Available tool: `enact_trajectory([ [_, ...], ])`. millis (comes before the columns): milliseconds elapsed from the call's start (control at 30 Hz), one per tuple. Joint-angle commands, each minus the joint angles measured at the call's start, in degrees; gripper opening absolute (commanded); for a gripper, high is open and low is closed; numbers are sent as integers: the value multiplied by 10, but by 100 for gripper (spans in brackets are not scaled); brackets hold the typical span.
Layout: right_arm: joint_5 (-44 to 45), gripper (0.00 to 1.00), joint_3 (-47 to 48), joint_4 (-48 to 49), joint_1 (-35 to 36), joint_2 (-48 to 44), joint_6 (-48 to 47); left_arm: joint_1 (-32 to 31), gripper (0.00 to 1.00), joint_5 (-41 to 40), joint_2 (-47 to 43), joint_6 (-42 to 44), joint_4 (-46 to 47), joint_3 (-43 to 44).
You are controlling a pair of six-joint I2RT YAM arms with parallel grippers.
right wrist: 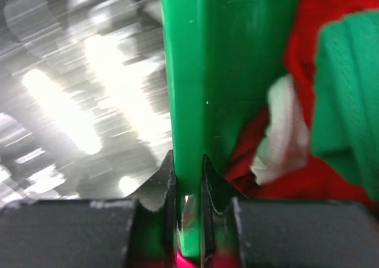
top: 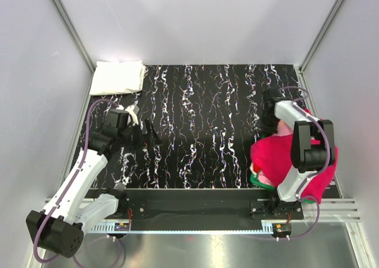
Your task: Fold and stack the t-shirts
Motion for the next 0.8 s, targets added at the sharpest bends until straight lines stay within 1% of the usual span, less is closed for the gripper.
enact_trajectory([
  [0, -216, 0, 16, 64, 129, 43, 184, 1, 99, 9, -10, 1, 5, 20],
  [33, -230, 0, 50, 78, 151, 62, 205, 1, 99, 5, -18, 3, -3, 27],
  [67, -242, 0, 75, 96, 197, 75, 227, 1, 99, -4, -25, 5, -12, 35],
  [100, -260, 0, 104, 103, 220, 92, 262, 1, 99, -8, -36, 6, -32, 51],
  [133, -267, 0, 178, 107, 248, 131, 271, 1, 99, -22, -42, 9, -44, 60],
  [167, -276, 0, 224, 100, 290, 155, 280, 1, 99, -28, -49, 11, -66, 66],
  [200, -292, 0, 321, 91, 314, 210, 298, 1, 99, -35, -60, 13, -76, 79],
  [233, -301, 0, 370, 76, 332, 237, 308, 1, 99, -50, -66, 16, -89, 86],
  [267, -312, 0, 418, 73, 365, 264, 319, 1, 99, -57, -68, 18, -110, 93],
  [300, -339, 0, 512, 70, 378, 317, 340, 1, 99, -63, -76, 20, -121, 99],
  [333, -357, 5, 558, 74, 387, 344, 354, 1, 99, -77, -79, 21, -129, 108],
  [367, -378, 18, 601, 79, 400, 368, 365, 1, 99, -84, -82, 21, -145, 114],
  [400, -413, 45, 680, 82, 412, 411, 386, 1, 99, -88, -88, 21, -151, 118],
  [433, -422, 63, 715, 74, 416, 427, 393, 1, 99, -95, -89, 20, -158, 129],
  [467, -424, 87, 745, 65, 417, 438, 394, 1, 99, -97, -92, 19, -167, 133],
  [500, -433, 95, 782, 60, 416, 445, 388, 1, 99, -98, -95, 19, -170, 137],
  [533, -438, 100, 792, 65, 413, 442, 384, 1, 99, -103, -95, 19, -173, 139],
  [667, -484, 100, 803, 122, 393, 403, 380, 1, 99, -108, -100, 15, -173, 136],
  [700, -511, 100, 803, 138, 388, 384, 380, 1, 99, -109, -101, 14, -171, 131],
  [767, -539, 100, 797, 190, 375, 365, 388, 1, 99, -107, -101, 10, -167, 122],
])
